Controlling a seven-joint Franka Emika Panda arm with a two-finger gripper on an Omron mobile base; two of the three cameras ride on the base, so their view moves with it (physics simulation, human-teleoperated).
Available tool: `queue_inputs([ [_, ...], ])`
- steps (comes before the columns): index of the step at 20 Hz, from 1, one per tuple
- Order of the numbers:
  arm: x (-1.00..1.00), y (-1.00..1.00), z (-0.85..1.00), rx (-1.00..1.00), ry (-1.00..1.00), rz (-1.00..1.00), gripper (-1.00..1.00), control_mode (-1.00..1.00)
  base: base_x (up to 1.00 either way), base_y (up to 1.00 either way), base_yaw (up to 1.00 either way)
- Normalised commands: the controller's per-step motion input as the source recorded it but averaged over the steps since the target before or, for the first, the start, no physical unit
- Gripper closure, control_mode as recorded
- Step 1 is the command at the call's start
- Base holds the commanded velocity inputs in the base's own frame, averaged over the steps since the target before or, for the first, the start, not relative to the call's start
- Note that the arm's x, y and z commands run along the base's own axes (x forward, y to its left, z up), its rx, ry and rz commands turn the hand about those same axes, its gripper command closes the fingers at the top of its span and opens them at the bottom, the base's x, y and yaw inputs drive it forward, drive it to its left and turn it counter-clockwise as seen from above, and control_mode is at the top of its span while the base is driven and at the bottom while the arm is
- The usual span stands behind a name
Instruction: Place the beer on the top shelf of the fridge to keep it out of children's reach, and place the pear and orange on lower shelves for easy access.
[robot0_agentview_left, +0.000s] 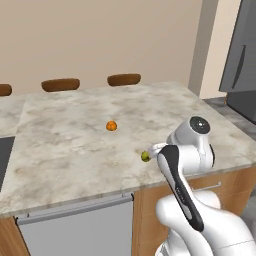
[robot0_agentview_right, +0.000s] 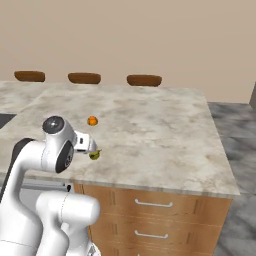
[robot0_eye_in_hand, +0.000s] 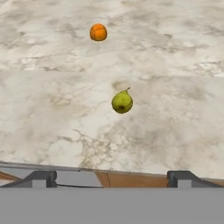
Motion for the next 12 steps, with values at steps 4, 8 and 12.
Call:
queue_inputs([
  [4,0.25,0.0,-0.1,0.0,0.13,-0.1,-1.0,-1.0,0.0,0.0,0.0],
  [8,0.23,0.0,-0.08,0.01,0.08,-0.05,-1.0,-1.0,0.0,0.0,0.0],
  [12,0.24,0.0,-0.05,0.02,0.03,-0.02,-1.0,-1.0,0.0,0.0,0.0],
])
